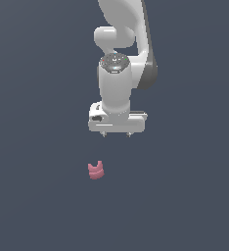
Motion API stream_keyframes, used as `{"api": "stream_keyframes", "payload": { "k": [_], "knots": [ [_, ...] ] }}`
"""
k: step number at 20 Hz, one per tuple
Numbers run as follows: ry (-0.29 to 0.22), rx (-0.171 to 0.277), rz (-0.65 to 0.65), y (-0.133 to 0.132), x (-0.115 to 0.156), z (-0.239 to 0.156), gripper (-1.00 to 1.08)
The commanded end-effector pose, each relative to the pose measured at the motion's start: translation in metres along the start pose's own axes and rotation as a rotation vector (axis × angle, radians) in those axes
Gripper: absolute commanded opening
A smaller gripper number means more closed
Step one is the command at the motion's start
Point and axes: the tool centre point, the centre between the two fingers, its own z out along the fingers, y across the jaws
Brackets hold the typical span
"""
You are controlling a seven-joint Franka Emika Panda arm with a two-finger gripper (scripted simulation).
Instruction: Pick up the object and move it to a goal position.
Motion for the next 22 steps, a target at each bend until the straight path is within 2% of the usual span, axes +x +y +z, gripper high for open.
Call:
{"api": "stream_keyframes", "payload": {
  "k": [1,11,22],
  "knots": [
    [-0.001,-0.001,-0.006,0.002,0.002,0.002,1.0],
    [-0.009,-0.011,-0.09,0.021,0.031,0.021,1.0],
    [-0.028,-0.023,-0.246,0.064,0.076,0.066,1.0]
  ]
}}
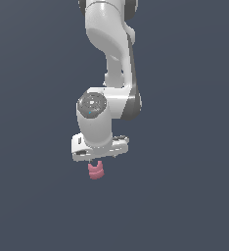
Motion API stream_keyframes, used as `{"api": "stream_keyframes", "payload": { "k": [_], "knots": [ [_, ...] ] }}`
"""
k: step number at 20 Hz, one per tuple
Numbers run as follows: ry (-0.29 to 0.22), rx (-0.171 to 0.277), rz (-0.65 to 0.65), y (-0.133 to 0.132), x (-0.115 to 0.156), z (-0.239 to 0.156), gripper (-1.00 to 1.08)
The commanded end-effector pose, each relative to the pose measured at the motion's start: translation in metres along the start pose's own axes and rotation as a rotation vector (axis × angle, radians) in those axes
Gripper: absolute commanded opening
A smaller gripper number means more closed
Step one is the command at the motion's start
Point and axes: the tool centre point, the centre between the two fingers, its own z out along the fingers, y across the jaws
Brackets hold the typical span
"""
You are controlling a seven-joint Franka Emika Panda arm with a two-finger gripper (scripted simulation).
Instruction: Pick up the object and move it to a goal position.
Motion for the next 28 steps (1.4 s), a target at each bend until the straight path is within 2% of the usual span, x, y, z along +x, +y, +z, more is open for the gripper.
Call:
{"api": "stream_keyframes", "payload": {
  "k": [1,11,19,28],
  "knots": [
    [-0.003,-0.002,-0.032,0.011,0.006,0.01,1.0],
    [-0.011,-0.005,-0.096,0.034,0.016,0.032,1.0],
    [-0.012,-0.005,-0.097,0.035,0.015,0.039,1.0],
    [-0.012,-0.005,-0.1,0.035,0.014,0.081,1.0]
  ]
}}
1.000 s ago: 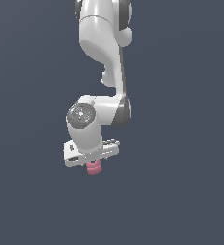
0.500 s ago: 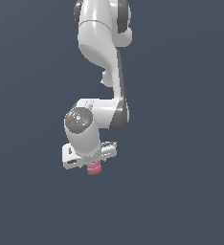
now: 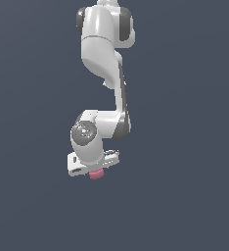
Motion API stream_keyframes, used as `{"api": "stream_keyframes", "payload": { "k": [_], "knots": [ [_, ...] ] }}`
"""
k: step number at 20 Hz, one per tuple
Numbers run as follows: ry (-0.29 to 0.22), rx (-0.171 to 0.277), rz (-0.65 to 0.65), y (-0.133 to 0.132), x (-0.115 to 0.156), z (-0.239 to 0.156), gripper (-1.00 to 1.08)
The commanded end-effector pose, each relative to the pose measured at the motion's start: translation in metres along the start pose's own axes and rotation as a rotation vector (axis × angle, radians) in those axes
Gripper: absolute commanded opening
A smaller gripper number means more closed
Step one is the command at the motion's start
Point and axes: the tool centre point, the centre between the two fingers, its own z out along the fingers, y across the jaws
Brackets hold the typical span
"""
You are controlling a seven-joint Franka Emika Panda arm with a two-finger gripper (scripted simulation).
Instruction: Pick up the object and move it to a goal position.
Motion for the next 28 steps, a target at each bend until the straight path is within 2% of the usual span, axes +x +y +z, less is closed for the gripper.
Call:
{"api": "stream_keyframes", "payload": {
  "k": [1,6,7,20,28],
  "knots": [
    [0.001,-0.001,0.0,0.0,0.0,0.008,1.0],
    [0.001,-0.001,-0.001,0.001,0.002,0.007,1.0],
    [0.001,-0.001,-0.001,0.001,0.002,0.007,-1.0],
    [0.001,-0.001,-0.001,0.0,0.001,0.005,-1.0],
    [0.001,-0.001,-0.001,-0.002,-0.009,-0.015,-1.0]
  ]
}}
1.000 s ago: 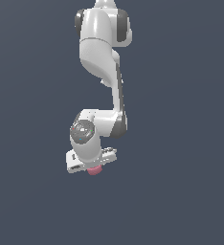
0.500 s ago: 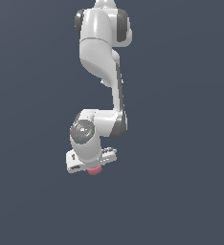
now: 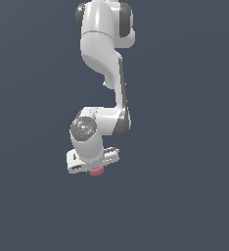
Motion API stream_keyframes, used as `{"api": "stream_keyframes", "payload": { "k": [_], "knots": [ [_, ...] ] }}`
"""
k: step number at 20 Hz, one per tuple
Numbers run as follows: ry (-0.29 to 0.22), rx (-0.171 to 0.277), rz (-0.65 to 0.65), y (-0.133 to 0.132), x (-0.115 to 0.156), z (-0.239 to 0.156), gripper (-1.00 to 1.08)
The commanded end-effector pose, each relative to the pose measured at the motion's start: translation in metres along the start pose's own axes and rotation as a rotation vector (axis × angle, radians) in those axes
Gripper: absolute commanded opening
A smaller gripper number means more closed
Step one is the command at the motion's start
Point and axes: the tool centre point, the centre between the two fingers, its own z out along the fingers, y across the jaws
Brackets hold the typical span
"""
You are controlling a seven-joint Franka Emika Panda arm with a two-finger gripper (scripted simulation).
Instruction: Pick up the object and move it to a goal position.
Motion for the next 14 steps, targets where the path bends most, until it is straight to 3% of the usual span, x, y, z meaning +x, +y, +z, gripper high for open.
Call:
{"api": "stream_keyframes", "payload": {
  "k": [1,14],
  "knots": [
    [0.001,-0.001,0.0,-0.001,-0.004,-0.01,-1.0],
    [0.001,-0.001,0.0,-0.012,-0.048,-0.107,-1.0]
  ]
}}
